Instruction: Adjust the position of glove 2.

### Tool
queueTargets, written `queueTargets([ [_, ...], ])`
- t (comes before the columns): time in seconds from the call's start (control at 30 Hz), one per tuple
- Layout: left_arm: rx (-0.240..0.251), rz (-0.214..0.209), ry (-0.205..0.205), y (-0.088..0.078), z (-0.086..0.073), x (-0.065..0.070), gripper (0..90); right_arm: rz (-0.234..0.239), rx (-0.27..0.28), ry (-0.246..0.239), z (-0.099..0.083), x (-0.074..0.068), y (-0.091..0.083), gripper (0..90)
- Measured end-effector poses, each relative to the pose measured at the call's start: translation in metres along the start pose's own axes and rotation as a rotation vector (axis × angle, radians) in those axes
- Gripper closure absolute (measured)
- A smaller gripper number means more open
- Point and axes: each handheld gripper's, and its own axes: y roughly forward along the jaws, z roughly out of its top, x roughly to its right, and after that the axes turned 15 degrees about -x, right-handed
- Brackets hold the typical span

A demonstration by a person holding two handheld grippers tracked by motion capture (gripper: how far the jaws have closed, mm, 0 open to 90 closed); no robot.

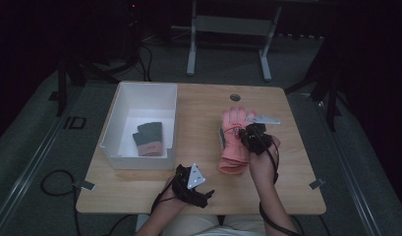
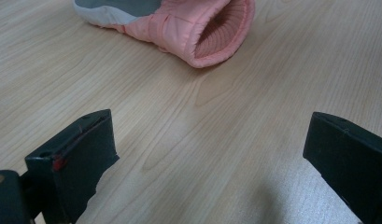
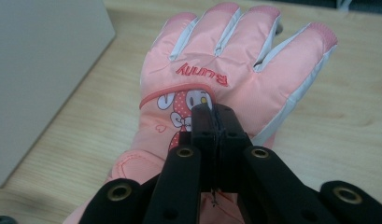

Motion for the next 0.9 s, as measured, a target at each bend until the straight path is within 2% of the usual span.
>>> queueTargets([
  [0.1,-0.003,-0.001,-0.001,0.0,0.0,-0.001,2.1,-0.007,-0.023,0.006,-0.002,0.0,0.009,88.5],
  [0.13,0.0,0.001,-0.003,0.0,0.0,-0.001,2.1,-0.014,-0.047,0.012,-0.005,0.001,0.019,88.5],
  [0.27,-0.003,0.0,0.001,0.0,0.0,-0.001,2.1,-0.018,-0.081,0.016,-0.01,0.003,0.033,88.4],
  [0.5,-0.003,-0.003,0.003,0.0,0.001,0.0,2.1,-0.003,-0.099,0.01,-0.014,0.003,0.044,88.0],
  [0.63,-0.003,-0.002,0.0,0.0,0.0,0.0,2.1,0.032,-0.119,-0.022,-0.017,0.004,0.05,87.8],
  [0.67,0.0,-0.004,-0.006,-0.001,0.0,-0.001,2.1,0.054,-0.123,-0.053,-0.018,0.003,0.048,87.7],
  [0.77,-0.001,-0.003,-0.007,-0.001,0.0,-0.001,2.1,0.078,-0.132,-0.074,-0.019,0.005,0.045,87.6],
  [0.83,0.0,0.0,-0.007,-0.002,0.0,-0.001,2.1,0.112,-0.137,-0.102,-0.021,0.01,0.041,87.2],
  [0.9,0.003,0.001,-0.01,-0.002,0.0,-0.001,2.1,0.121,-0.14,-0.111,-0.022,0.011,0.04,86.8],
])
